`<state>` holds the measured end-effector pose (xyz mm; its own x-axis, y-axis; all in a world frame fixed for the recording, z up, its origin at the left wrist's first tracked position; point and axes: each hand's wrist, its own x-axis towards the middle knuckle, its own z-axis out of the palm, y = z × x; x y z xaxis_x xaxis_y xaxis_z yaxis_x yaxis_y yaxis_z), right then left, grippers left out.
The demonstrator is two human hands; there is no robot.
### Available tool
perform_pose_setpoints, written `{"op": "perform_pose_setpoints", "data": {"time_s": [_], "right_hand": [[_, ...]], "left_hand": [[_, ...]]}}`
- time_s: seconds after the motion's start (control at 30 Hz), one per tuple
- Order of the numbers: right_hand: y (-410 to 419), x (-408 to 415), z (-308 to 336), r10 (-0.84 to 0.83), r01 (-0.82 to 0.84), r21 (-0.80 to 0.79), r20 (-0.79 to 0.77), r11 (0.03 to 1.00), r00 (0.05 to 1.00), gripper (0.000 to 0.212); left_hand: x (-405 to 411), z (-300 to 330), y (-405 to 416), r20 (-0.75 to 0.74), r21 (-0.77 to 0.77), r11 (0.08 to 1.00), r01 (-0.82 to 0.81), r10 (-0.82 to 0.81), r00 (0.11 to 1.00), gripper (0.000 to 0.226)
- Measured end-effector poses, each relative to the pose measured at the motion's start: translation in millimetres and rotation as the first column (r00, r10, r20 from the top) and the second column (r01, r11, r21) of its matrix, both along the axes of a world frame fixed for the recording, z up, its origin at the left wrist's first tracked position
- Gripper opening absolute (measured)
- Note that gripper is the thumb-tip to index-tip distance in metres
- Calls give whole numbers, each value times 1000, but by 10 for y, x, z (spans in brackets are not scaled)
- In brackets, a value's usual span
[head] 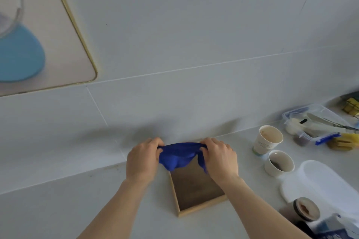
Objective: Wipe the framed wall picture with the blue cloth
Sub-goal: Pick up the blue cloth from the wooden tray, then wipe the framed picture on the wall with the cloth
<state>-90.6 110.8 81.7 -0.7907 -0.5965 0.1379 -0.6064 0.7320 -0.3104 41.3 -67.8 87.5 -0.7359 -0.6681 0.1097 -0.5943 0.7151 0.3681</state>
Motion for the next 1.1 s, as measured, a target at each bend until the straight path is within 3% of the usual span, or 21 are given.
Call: {"op": "perform_pose_setpoints", "data": {"time_s": [0.2,0.57,1.1], "right_hand": [[-246,332,513,26,-33,-88,-72,996,997,25],[-775,1230,1409,75,-110,-187,-185,976,980,25],[-1469,2194,2132,193,-254,-182,-295,950,936,26]], "left_hand": [[461,598,-178,-123,40,997,-68,72,990,17],[1522,1533,-598,-258,-44,991,-127,111,960,16],[2671,2178,-1174,-360,-105,966,-238,186,914,16]]}}
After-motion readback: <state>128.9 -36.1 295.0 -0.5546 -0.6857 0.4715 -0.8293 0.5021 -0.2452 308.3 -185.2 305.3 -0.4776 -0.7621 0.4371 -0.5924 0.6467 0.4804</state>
